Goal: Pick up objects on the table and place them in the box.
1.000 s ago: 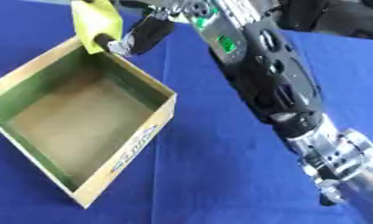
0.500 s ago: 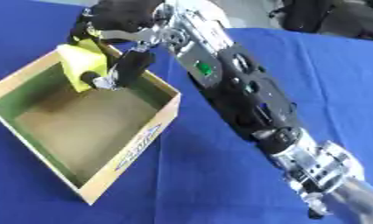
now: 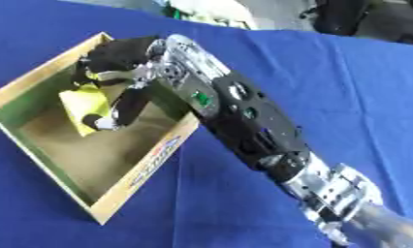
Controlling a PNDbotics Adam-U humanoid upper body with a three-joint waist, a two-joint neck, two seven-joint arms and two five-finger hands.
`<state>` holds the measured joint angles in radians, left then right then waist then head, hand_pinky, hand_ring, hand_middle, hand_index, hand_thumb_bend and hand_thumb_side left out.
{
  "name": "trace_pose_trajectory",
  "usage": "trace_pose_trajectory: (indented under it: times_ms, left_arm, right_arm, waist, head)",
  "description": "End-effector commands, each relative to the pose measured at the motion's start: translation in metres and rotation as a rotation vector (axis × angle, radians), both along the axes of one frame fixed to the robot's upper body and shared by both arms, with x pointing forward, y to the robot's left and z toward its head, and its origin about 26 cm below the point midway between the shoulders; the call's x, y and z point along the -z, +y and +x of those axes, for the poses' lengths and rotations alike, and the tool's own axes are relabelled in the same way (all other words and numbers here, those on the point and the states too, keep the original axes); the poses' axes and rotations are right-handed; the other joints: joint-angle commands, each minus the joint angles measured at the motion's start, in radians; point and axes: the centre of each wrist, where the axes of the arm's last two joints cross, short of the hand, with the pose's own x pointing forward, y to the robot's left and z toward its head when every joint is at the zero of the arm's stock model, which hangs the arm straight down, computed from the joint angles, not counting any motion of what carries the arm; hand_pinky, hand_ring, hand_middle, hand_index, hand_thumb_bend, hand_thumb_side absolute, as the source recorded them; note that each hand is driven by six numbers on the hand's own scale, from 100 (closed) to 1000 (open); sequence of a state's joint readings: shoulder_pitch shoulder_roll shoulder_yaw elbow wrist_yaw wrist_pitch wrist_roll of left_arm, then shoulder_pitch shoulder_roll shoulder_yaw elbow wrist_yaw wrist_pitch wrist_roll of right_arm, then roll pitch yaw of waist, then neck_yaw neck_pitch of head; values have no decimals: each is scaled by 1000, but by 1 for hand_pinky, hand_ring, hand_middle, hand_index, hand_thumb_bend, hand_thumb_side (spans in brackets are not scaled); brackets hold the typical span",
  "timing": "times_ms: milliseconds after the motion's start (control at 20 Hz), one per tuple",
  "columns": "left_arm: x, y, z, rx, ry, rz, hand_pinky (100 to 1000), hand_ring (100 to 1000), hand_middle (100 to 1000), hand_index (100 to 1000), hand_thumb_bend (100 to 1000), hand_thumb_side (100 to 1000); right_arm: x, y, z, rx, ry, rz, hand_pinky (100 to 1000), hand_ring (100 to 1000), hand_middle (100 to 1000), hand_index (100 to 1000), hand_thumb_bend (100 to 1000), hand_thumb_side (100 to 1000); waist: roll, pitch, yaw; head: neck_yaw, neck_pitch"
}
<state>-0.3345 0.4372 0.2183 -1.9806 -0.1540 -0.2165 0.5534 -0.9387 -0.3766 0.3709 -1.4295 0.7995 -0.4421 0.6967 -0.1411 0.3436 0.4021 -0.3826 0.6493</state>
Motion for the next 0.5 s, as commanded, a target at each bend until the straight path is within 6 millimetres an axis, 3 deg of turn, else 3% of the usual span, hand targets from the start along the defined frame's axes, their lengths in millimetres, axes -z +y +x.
trace_pose_trajectory:
  times_ms: [50,100,150,200,450,500]
  left_arm:
    - [-10,-1,-3,10,-29,27,708,744,851,675,277,802]
    - [-10,-1,-3,11,-28,26,708,744,851,674,277,803]
    - [-10,-1,-3,11,-27,24,708,744,852,674,277,803]
    - [-9,-1,-3,11,-25,23,708,744,852,674,275,804]
    - [-9,-2,-3,14,-20,23,708,744,853,673,274,806]
    - [-8,-2,-3,14,-17,23,708,743,854,673,273,807]
  right_arm:
    - [7,6,6,10,8,-31,661,688,485,600,100,688]
    - [12,7,8,12,15,-41,676,722,536,654,100,697]
    - [17,7,10,15,22,-54,691,745,584,684,100,646]
    - [20,8,11,15,27,-70,703,765,632,721,100,704]
    - [25,6,14,26,13,-145,764,845,749,867,100,729]
    - [23,5,14,32,3,-157,792,876,779,893,175,746]
  waist:
    - [10,-24,6]
    - [9,-25,9]
    - [9,-25,11]
    - [8,-25,12]
    - [6,-27,12]
    - [6,-27,11]
  head:
    - [-12,2]
    - [-14,1]
    - [-15,1]
    - [-16,1]
    - [-16,-1]
    - [-15,-2]
